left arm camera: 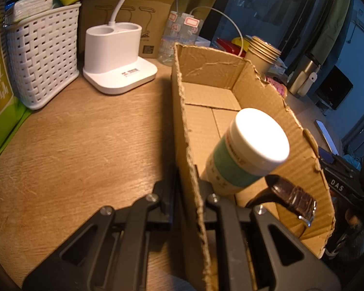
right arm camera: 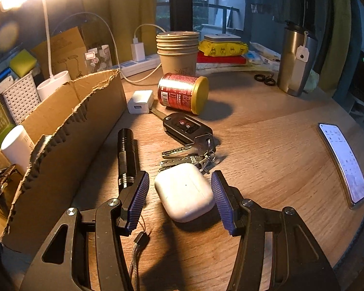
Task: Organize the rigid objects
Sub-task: 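Grasp the white earbud case with the right gripper, then carry the earbud case into the box and release it with the right gripper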
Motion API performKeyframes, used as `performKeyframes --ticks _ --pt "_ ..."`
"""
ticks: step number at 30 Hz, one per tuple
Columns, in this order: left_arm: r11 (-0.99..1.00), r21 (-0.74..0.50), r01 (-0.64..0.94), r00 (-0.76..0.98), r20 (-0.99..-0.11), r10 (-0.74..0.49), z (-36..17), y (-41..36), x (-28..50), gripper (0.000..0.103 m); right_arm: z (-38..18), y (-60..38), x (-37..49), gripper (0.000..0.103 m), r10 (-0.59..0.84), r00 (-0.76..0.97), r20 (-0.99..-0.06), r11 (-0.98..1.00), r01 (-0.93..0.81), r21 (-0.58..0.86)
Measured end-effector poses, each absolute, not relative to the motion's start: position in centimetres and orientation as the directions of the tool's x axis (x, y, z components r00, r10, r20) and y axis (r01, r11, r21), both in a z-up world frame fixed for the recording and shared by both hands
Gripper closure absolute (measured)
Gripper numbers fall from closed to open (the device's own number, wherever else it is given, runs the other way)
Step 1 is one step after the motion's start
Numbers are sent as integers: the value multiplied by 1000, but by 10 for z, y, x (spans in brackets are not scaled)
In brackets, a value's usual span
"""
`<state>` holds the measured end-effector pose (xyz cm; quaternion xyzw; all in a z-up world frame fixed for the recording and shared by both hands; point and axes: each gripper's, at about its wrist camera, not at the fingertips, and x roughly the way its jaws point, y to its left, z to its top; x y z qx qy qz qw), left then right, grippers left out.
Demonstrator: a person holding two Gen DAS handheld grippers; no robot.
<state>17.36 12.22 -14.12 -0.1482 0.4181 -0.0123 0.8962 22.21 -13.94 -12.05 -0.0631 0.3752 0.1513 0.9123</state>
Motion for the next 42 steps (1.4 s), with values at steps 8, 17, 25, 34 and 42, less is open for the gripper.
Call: performKeyframes --ticks 8,17,25,34,42 --pt "956 -276 -102 650 -746 -146 -141 122 173 92 -129 -141 231 45 226 623 -749 948 -317 23" --pt "956 -276 -102 650 -746 -146 -141 122 174 92 -131 -137 229 45 210 623 -754 945 -326 -5" --pt "956 -276 -102 650 -746 -146 -141 122 174 92 -127 -139 224 45 219 651 -726 947 -320 -2" --pt "956 -276 -102 650 -746 -146 -141 122 174 92 -118 -138 218 45 254 668 -700 944 -330 27" --pt "956 -276 -102 650 -746 -146 -141 122 173 92 -95 -126 202 45 283 700 -656 931 -365 12"
